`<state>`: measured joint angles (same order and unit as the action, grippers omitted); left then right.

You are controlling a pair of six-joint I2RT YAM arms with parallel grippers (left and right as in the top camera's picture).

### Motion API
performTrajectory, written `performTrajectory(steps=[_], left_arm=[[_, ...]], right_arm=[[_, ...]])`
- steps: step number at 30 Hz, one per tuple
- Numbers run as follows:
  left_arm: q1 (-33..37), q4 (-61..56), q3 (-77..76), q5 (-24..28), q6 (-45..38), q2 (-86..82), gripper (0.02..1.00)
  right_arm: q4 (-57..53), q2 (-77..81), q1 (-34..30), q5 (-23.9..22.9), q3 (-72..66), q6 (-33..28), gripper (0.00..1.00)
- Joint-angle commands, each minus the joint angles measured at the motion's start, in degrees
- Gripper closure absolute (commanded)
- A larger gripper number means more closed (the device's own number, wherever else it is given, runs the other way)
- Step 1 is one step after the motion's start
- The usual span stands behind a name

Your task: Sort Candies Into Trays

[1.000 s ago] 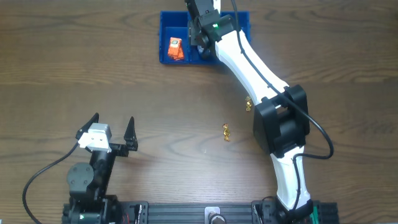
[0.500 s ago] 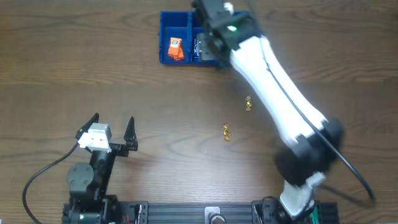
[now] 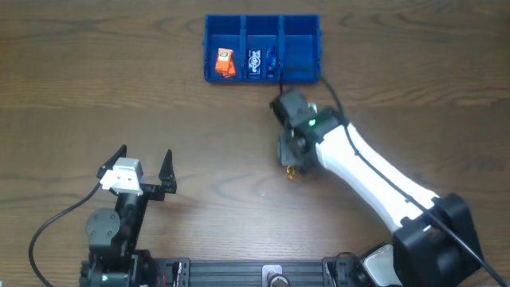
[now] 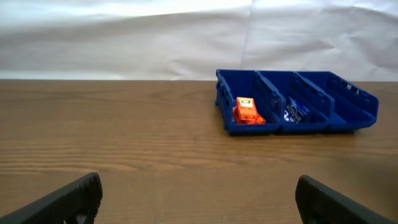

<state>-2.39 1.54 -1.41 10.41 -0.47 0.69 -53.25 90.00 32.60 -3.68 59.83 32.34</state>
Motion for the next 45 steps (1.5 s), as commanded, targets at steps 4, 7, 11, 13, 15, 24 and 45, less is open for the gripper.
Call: performTrajectory(steps=[4,7,11,13,15,24,45], left_arm=[[0.2,1.8,1.1,1.0,-0.9,-0.4,0.020],[0.2,1.8,1.1,1.0,-0.8,-0.4,0.020],[0.2,1.8,1.1,1.0,-0.8,-0.4,0.020],[0.2,1.8,1.1,1.0,-0.9,-0.4,0.020],[0.2,1.8,1.1,1.0,-0.9,-0.4,0.020],[0.2,1.8,1.1,1.0,-0.8,-0.4,0.020],[0.2,1.8,1.1,1.0,-0.8,-0.4,0.023]], right_arm=[[4.5,0.4,2.1,3.0,-6.3,3.5,0.310],[6.1,1.7,2.1,2.8,-6.3,3.2,0.314],[8.2,4.5,2.1,2.8,-6.3,2.6,0.321],[8.9,5.8,2.1,2.7,-6.3,2.6,0.327],[10.0,7.0,2.1,2.8,-6.3,2.6,0.347],[13.2,8.1,2.1,2.7,-6.3,2.6,0.411],[13.8,10.4,1.4,2.5,-6.3,2.6,0.621]])
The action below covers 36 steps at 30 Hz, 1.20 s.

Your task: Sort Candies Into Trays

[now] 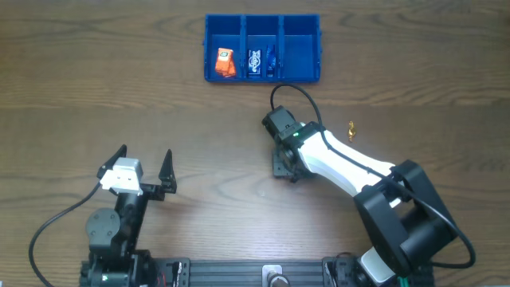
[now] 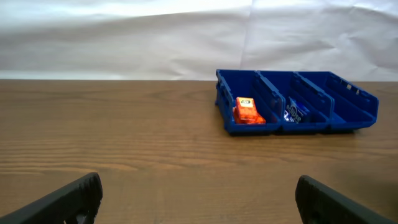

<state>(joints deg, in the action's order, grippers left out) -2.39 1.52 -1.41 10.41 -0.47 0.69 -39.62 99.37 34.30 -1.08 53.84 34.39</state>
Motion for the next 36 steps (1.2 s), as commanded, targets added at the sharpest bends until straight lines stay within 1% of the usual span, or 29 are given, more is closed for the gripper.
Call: performTrajectory(steps=[1,3,9,12,14,17,20,23,26,30,34,36], left_arm=[[0.2,1.9,1.1,1.0,-0.9,-0.4,0.020],[0.2,1.9,1.1,1.0,-0.9,-0.4,0.023],[0.2,1.9,1.1,1.0,-0.8,-0.4,0.023],[0.2,1.9,1.1,1.0,-0.8,-0.4,0.023],[0.2,1.9,1.1,1.0,-0.8,-0.4,0.020],[0.2,1.9,1.1,1.0,-0.9,-0.4,0.023],[0.2,1.8,1.1,1.0,-0.8,-0.4,0.020],[0.2,1.8,1.1,1.0,-0.9,-0.4,0.023],[0.2,1.8,1.1,1.0,-0.8,-0.4,0.020],[0.2,1.9,1.1,1.0,-0.9,-0.4,0.020],[0.2,1.8,1.1,1.0,-0.9,-0.4,0.023],[0.2,1.9,1.1,1.0,-0.8,-0.4,0.020]], right_arm=[[0.2,1.0,-0.3,-0.1,-0.3,0.6,0.665],[0.2,1.0,-0.3,-0.1,-0.3,0.8,0.741],[0.7,1.0,-0.3,-0.1,-0.2,1.9,0.809],[0.8,0.4,-0.3,-0.3,0.4,3.1,0.882],[1.3,-1.0,-0.3,-0.3,0.9,3.1,0.901],[-0.3,-4.4,-0.3,-3.2,3.2,3.1,0.904],[-6.9,-7.2,-2.8,-8.7,10.6,2.4,0.906],[-12.1,-6.5,-6.4,-12.1,22.1,-1.8,0.908],[-13.0,-4.2,-9.9,-14.4,33.3,-6.1,0.910],[-11.5,1.7,-13.7,-14.6,44.9,-10.8,0.910],[-7.8,8.2,-14.6,-14.6,49.5,-14.8,0.904],[-6.6,10.9,-14.8,-14.6,50.1,-15.2,0.897]])
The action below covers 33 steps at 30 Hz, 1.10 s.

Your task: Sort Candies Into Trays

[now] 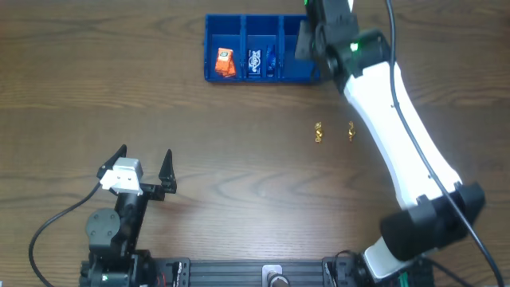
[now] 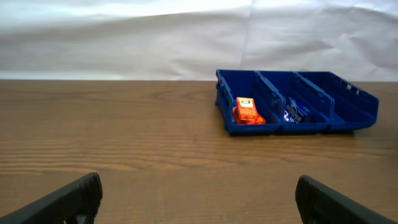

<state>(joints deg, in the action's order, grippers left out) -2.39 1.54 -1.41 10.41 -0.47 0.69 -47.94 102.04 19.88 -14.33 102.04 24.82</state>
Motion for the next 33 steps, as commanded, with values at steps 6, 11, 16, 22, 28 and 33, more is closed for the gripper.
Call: performTrajectory(steps=[6,11,16,22,28,33], left_arm=[[0.2,1.8,1.1,1.0,-0.9,-0.4,0.020],[0.2,1.8,1.1,1.0,-0.8,-0.4,0.020],[0.2,1.8,1.1,1.0,-0.9,-0.4,0.023],[0.2,1.8,1.1,1.0,-0.9,-0.4,0.023],[0.2,1.8,1.1,1.0,-0.9,-0.4,0.020],[0.2,1.8,1.1,1.0,-0.8,-0.4,0.020]], right_arm=[[5.4,15.8,-1.6,-1.1,2.2,-5.7,0.897],[6.5,17.4,-1.6,-1.1,2.2,-5.9,0.893],[7.1,17.4,-1.6,-1.0,2.2,-5.9,0.838],[6.9,17.4,-1.2,-0.9,2.2,-7.1,0.584],[5.8,16.6,-0.6,-0.6,2.2,-7.5,0.485],[0.8,10.3,-0.4,-0.6,-0.1,-7.1,0.481]])
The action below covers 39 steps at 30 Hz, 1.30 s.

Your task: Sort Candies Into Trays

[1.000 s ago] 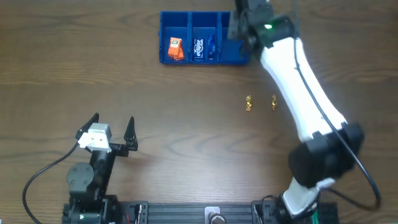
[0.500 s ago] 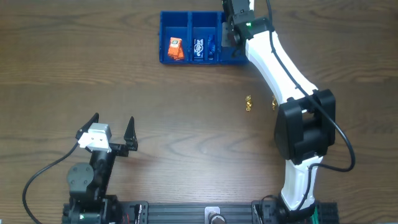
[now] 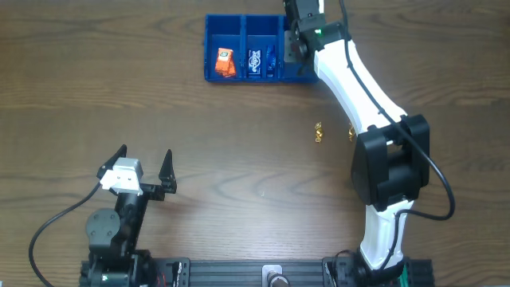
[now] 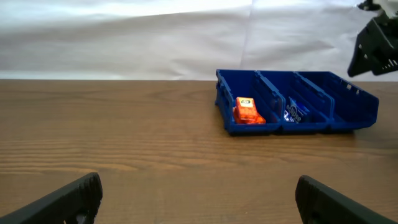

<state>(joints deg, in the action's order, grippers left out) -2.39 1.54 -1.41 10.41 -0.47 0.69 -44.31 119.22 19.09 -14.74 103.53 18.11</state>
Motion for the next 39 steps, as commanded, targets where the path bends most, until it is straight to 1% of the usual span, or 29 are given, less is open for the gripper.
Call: performTrajectory(steps=[1,5,8,12,16,20,27,39], left_arm=[[0.2,1.8,1.1,1.0,-0.8,-0.4,0.020],[0.2,1.8,1.1,1.0,-0.9,-0.4,0.020],[0.2,1.8,1.1,1.0,-0.9,-0.4,0.023],[0.2,1.8,1.1,1.0,-0.8,-0.4,0.023],[0.2,1.8,1.1,1.0,-0.9,-0.4,0.023],[0.2,1.8,1.1,1.0,-0.8,-0.4,0.023],[0.2,1.8,1.1,1.0,-0.9,-0.4,0.020],[0.2,1.8,1.1,1.0,-0.8,-0.4,0.023]], right_arm=[[-3.6,-9.4,0.4,-0.2,-3.7,-0.4,0.481],[-3.3,-18.6,0.4,0.7,-15.6,0.1,0.483],[-0.6,-22.9,0.2,2.8,-25.8,1.8,0.481],[4.1,-23.3,-0.8,5.9,-37.5,4.3,0.481],[7.7,-22.3,-0.8,8.9,-45.2,4.6,0.483],[9.2,-21.4,-0.9,9.3,-48.2,4.6,0.489],[12.4,-20.0,-1.0,9.2,-48.2,5.7,0.505],[16.7,-17.2,-3.4,8.4,-48.2,5.7,0.522]])
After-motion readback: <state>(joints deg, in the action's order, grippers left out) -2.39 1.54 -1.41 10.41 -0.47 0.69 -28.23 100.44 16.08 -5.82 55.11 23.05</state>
